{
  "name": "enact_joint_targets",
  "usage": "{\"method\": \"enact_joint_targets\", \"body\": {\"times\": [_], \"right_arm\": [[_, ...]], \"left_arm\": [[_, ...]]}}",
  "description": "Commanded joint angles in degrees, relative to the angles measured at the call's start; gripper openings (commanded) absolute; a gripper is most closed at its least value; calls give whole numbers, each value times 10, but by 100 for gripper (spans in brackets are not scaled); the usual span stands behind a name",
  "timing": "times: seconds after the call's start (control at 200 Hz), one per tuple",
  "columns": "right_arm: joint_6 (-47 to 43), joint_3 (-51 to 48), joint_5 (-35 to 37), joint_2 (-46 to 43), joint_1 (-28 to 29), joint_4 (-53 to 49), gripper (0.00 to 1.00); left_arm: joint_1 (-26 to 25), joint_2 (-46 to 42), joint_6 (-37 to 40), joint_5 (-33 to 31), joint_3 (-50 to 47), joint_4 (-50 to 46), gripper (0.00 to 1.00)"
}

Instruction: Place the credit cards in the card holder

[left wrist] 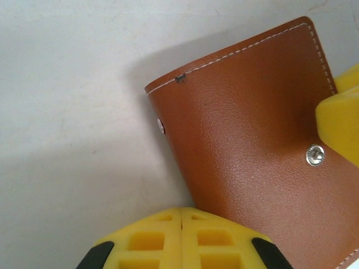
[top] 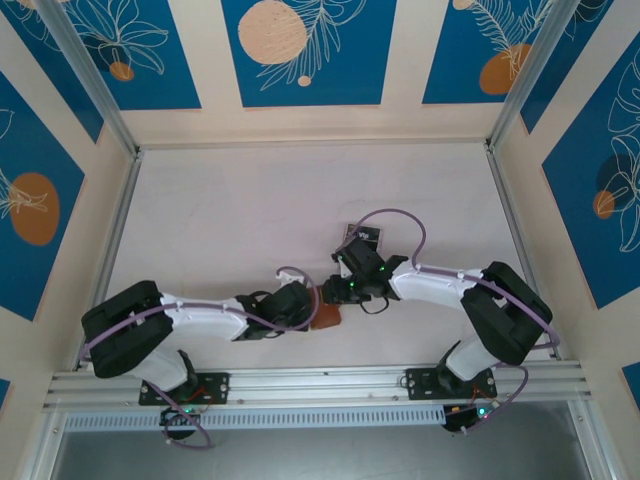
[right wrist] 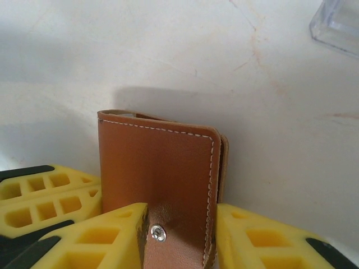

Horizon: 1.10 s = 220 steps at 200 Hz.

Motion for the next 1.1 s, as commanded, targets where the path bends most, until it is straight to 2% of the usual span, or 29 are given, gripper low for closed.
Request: {"method": "enact_joint_targets", "body": {"times": [0.0,0.385,0.71,1.005,1.095], "right_arm": [[-19,25,-19,-24,11,-10,37],[-60,49,-63,-25,7,-44,41],[-33,29,-134,-22,-10,-1,37],[-14,48,-10,-33,-7,-82,14],[-14,59,32,-35,-2,-114,9]], "left_arm": [[3,81,1,40,9,70,0],[4,89,8,31,21,64,0],[10,88,20,36,34,65,0],[30,66,35,47,54,52,0],[32,22,27,36,33,24,9]]}}
